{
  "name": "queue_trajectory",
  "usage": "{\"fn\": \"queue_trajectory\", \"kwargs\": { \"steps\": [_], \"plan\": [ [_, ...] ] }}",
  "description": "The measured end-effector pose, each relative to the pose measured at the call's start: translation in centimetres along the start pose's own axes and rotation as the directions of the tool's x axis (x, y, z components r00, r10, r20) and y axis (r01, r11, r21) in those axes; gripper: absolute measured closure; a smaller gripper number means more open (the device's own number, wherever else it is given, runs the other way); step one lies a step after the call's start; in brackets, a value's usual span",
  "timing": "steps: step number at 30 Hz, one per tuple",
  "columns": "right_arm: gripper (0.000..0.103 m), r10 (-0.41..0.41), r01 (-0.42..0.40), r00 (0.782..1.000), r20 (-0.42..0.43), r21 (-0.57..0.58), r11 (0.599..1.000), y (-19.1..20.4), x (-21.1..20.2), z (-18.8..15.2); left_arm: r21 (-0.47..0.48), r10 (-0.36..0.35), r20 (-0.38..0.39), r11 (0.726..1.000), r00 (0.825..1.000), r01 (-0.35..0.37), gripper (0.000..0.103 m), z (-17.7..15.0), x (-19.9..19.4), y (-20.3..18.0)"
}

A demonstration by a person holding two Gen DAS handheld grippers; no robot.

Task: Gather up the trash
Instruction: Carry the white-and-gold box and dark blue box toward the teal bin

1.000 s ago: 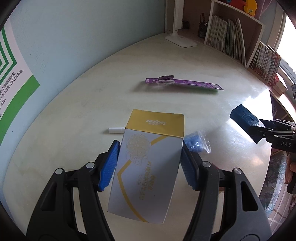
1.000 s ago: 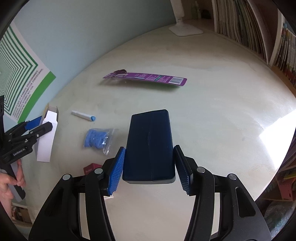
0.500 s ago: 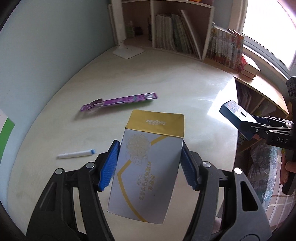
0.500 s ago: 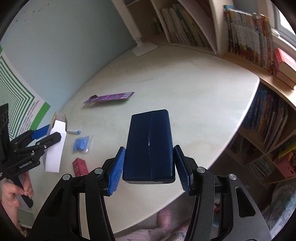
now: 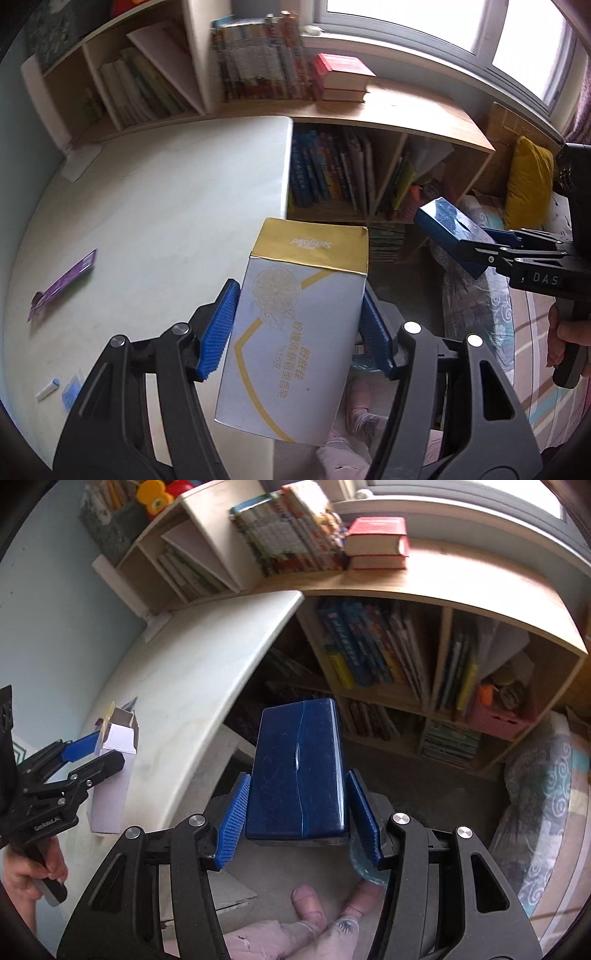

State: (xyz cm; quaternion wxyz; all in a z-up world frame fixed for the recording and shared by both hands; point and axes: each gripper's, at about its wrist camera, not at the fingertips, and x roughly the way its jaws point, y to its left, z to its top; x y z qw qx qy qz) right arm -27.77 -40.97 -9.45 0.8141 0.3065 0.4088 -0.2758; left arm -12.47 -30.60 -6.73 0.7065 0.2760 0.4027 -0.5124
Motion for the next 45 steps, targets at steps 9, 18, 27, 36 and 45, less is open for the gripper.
{"fn": "queue_trajectory", "kwargs": {
  "steps": [9,18,27,36,45],
  "plan": [
    [0.049,-0.051,0.052,0.999,-0.011,0.137,0.989,-7.7,-2.0,-3.3,0.147,-0.100,-0.079,0.983,0.992,0.110,0.042,1.5,4.0,-8.8],
    [0.049,-0.056,0.068,0.997,-0.058,0.226,0.972,-12.6,-1.2,-5.8,0.207,-0.136,-0.171,0.963,0.976,0.171,0.042,0.7,7.7,-13.3],
    [0.049,-0.048,0.074,0.994,-0.097,0.280,0.957,-14.8,0.1,-7.6,0.261,-0.141,-0.236,0.944,0.961,0.202,0.042,0.4,10.2,-16.2],
    [0.049,-0.034,0.073,0.992,-0.124,0.321,0.944,-16.3,1.2,-8.6,0.286,-0.145,-0.282,0.931,0.949,0.227,0.042,-0.2,12.2,-18.2],
    [0.049,-0.007,0.069,0.985,-0.170,0.358,0.931,-18.3,3.6,-10.0,0.280,-0.137,-0.349,0.929,0.927,0.243,0.042,-1.4,15.0,-19.6]
  ]
}}
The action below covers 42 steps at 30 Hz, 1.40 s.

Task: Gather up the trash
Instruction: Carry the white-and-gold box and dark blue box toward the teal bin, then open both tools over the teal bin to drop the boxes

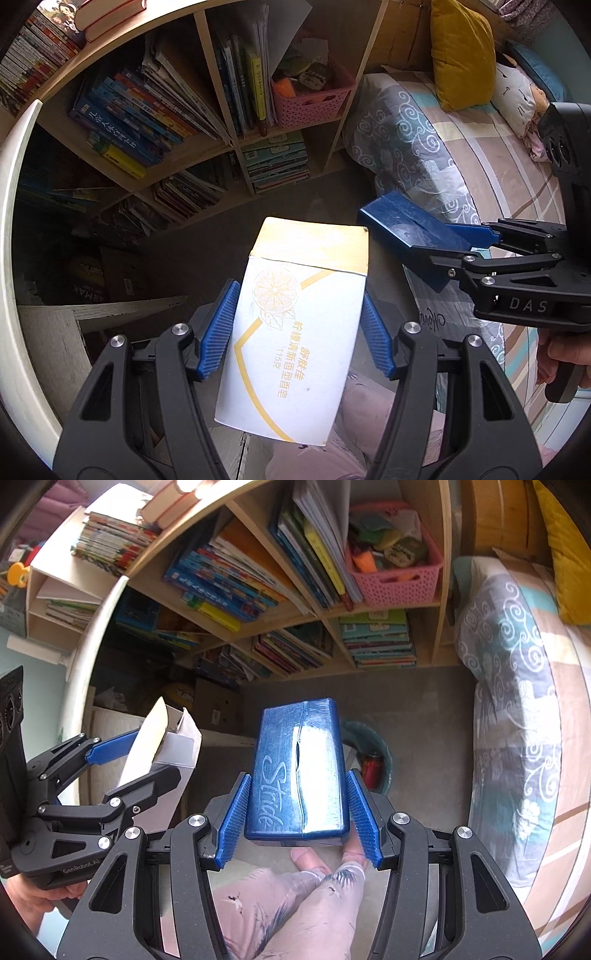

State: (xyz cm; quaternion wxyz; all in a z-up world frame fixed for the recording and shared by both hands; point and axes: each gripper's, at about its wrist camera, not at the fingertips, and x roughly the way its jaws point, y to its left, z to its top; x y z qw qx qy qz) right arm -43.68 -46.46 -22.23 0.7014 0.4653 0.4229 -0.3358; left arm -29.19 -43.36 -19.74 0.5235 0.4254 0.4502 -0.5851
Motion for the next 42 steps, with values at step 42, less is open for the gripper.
{"fn": "queue_trajectory", "kwargs": {
  "steps": [42],
  "plan": [
    [0.049,0.064,-0.028,0.977,-0.202,0.177,0.984,-8.5,18.1,-1.0,-0.025,0.003,-0.287,1.000,0.958,-0.010,0.041,-1.9,20.4,1.3]
  ]
}}
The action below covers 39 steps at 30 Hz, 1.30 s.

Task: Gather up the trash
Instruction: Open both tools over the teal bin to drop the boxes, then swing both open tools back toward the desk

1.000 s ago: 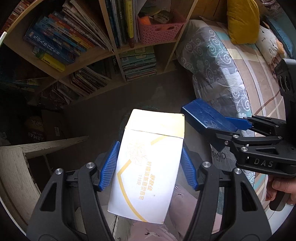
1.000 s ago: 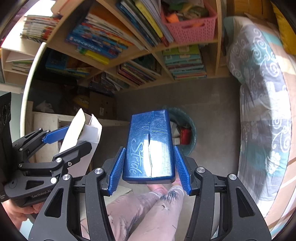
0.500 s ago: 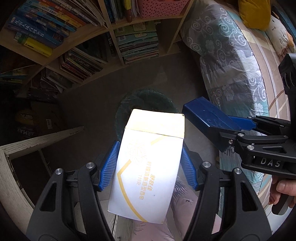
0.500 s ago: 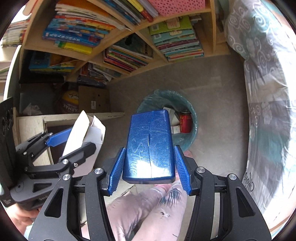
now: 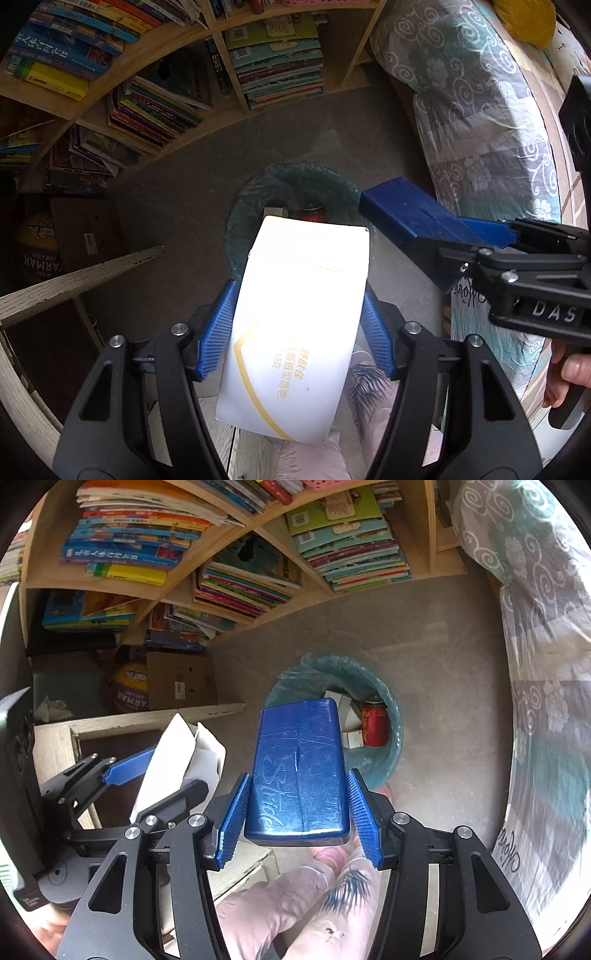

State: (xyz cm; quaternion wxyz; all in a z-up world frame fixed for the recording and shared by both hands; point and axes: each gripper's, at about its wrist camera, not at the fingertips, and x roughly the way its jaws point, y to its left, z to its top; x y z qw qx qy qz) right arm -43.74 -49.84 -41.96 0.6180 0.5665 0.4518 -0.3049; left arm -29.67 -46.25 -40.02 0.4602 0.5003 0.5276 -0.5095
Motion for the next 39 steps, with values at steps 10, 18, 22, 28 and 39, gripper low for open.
{"fn": "queue_trajectory", "kwargs": {
  "steps": [10,18,22,28,39],
  "plan": [
    [0.035,0.026,-0.025,1.000,-0.007,0.048,0.999,-0.4,0.2,0.5,0.025,0.023,-0.024,0.999,0.999,-0.023,0.029,-0.2,0.8,0.5],
    [0.035,0.033,-0.033,0.999,0.017,0.055,0.998,-0.7,-1.3,-0.2,0.032,0.013,-0.021,0.999,1.000,-0.012,0.028,-0.7,0.2,0.7],
    [0.035,0.071,-0.073,0.997,0.030,0.045,0.996,-0.8,-2.7,-0.5,0.028,0.003,-0.011,1.000,1.000,-0.003,0.028,-1.0,-1.1,1.0],
    [0.033,0.117,-0.114,0.992,0.054,-0.057,0.992,1.5,-6.6,-1.6,0.040,-0.016,0.033,0.999,0.999,0.015,0.028,-2.3,-5.8,1.3],
    [0.025,0.219,-0.170,0.974,0.066,-0.427,0.888,13.8,-16.1,-2.4,-0.023,0.001,0.240,1.000,0.971,0.005,0.019,-7.0,-20.2,4.4]
  ]
}}
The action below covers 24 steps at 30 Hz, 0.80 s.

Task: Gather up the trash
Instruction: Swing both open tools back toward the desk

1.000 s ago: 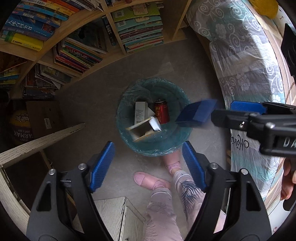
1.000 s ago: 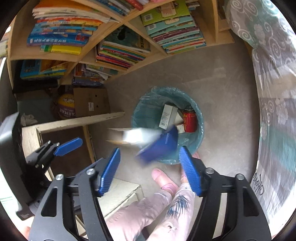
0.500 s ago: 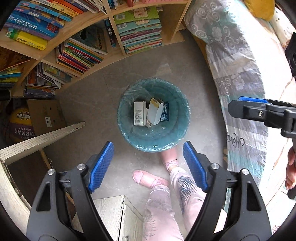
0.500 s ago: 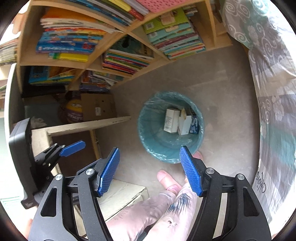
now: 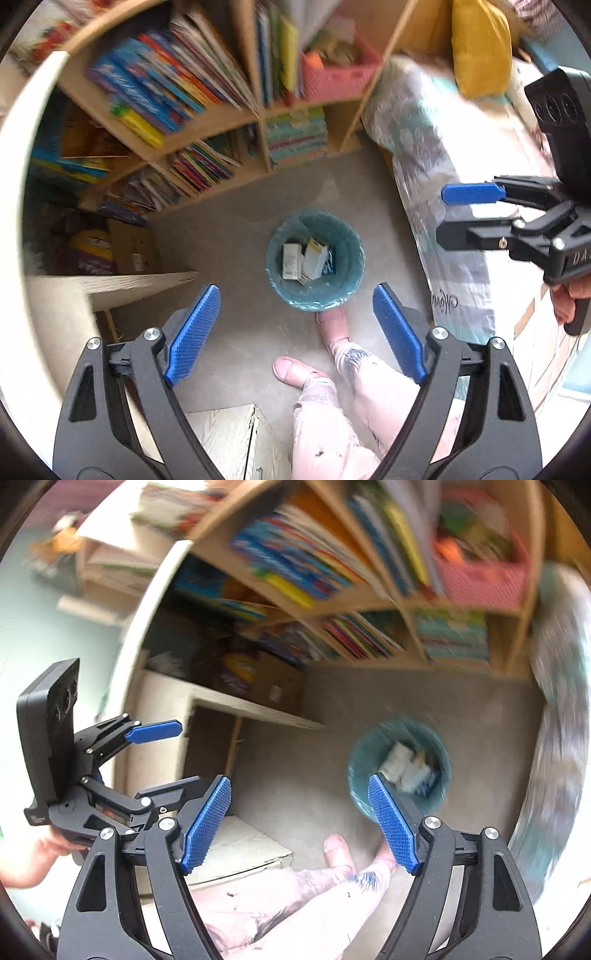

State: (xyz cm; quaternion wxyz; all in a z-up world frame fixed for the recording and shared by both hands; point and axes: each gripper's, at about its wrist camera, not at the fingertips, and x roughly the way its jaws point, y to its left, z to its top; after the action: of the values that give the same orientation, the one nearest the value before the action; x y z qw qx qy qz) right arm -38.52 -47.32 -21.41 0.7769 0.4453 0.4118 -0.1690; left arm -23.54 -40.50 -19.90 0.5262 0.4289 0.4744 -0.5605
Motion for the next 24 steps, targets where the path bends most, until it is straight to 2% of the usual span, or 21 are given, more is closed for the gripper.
{"fn": "queue_trajectory", "kwargs": {
  "steps": [5,8,13,18,24],
  "plan": [
    [0.021,0.062,-0.061,0.998,0.001,-0.191,0.980,7.6,-1.4,3.2,-0.067,0.045,0.111,0.997,0.993,-0.038,0.007,-2.6,-6.8,3.1],
    [0.018,0.101,-0.107,0.994,-0.033,-0.301,0.948,12.2,-1.1,4.4,-0.102,0.100,0.156,0.991,0.983,-0.085,0.007,-4.7,-10.1,5.1],
    [0.018,0.141,-0.169,0.985,-0.096,-0.447,0.878,19.7,0.4,5.3,-0.231,0.179,0.204,0.964,0.963,-0.130,0.007,-9.2,-14.7,9.0],
    [0.018,0.175,-0.234,0.972,-0.160,-0.542,0.807,26.0,2.3,4.9,-0.384,0.246,0.217,0.911,0.945,-0.149,0.007,-14.3,-17.8,12.6],
    [0.018,0.180,-0.299,0.952,-0.249,-0.619,0.726,32.3,5.3,3.4,-0.545,0.316,0.176,0.820,0.932,-0.175,0.007,-21.2,-19.5,16.2]
  ]
}}
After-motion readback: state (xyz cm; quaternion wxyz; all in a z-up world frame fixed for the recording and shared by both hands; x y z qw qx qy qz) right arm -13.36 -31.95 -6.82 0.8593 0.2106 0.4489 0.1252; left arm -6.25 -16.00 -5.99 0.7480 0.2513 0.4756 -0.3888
